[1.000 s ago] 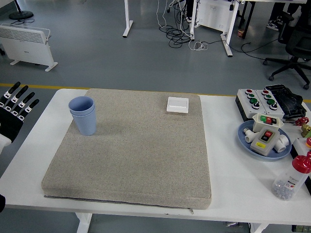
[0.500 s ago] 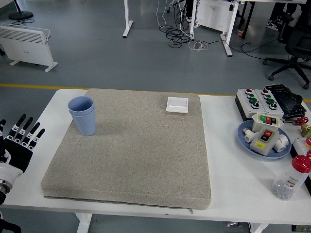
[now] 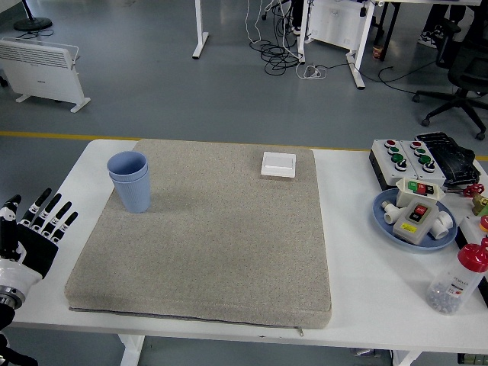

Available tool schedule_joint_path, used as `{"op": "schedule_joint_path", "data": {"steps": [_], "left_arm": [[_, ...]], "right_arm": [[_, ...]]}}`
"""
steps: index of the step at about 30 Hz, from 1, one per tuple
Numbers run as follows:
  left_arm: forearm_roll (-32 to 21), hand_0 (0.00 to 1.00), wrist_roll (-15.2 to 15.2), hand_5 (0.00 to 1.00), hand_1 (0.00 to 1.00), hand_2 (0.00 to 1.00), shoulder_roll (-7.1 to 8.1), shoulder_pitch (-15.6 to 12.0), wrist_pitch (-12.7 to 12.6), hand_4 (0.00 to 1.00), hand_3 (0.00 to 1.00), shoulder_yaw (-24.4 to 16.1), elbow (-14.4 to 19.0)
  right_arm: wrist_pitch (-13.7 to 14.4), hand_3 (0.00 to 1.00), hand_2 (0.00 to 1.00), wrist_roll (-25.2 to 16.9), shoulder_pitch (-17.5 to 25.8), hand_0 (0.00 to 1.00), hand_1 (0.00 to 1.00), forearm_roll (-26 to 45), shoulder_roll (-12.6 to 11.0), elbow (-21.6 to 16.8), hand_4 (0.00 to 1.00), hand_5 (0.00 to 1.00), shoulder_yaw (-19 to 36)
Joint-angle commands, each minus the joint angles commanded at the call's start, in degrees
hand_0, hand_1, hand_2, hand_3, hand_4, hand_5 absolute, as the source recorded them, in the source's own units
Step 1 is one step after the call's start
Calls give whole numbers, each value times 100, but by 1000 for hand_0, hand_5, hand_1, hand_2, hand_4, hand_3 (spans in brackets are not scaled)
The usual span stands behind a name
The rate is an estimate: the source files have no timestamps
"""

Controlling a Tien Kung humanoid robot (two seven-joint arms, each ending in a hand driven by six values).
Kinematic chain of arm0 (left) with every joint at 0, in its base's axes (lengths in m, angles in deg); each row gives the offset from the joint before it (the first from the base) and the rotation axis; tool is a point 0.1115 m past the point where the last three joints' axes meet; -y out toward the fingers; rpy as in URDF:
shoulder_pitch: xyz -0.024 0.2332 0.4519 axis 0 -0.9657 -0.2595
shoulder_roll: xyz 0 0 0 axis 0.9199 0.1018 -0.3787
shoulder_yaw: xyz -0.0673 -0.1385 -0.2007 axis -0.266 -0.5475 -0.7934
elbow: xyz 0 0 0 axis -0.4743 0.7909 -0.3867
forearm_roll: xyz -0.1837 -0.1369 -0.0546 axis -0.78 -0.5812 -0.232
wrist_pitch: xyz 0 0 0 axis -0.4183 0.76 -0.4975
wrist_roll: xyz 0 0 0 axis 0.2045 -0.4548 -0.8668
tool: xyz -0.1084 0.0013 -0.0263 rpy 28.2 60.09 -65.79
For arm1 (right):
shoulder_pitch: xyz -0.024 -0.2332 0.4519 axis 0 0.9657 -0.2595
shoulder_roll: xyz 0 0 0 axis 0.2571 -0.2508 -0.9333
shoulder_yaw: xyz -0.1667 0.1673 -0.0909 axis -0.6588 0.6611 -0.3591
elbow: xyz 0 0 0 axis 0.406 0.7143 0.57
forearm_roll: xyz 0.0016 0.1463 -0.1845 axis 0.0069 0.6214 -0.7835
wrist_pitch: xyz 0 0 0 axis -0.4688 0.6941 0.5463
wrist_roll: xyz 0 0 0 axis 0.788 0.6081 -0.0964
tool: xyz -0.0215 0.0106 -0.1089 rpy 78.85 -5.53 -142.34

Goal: Push cup pick cup insert cup

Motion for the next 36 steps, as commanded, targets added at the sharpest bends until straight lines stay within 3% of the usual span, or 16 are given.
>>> {"op": "schedule_joint_path", "data": {"steps": [1, 11, 36], "left_arm": [[92, 960, 25, 998, 937, 998, -11, 12, -33, 600, 933, 19, -7], [306, 963, -102, 998, 948, 998, -37, 34, -208, 578, 952, 138, -70], [444, 962, -182, 998, 962, 998, -90, 38, -347, 579, 965, 262, -190]], "right_arm": [[1, 572, 646, 2, -1, 724, 649, -15, -2, 0, 118, 462, 6], [8, 572, 647, 8, 7, 724, 649, -43, 5, 0, 119, 462, 16], [9, 571, 647, 12, 62, 724, 649, -46, 6, 0, 118, 461, -17]]}}
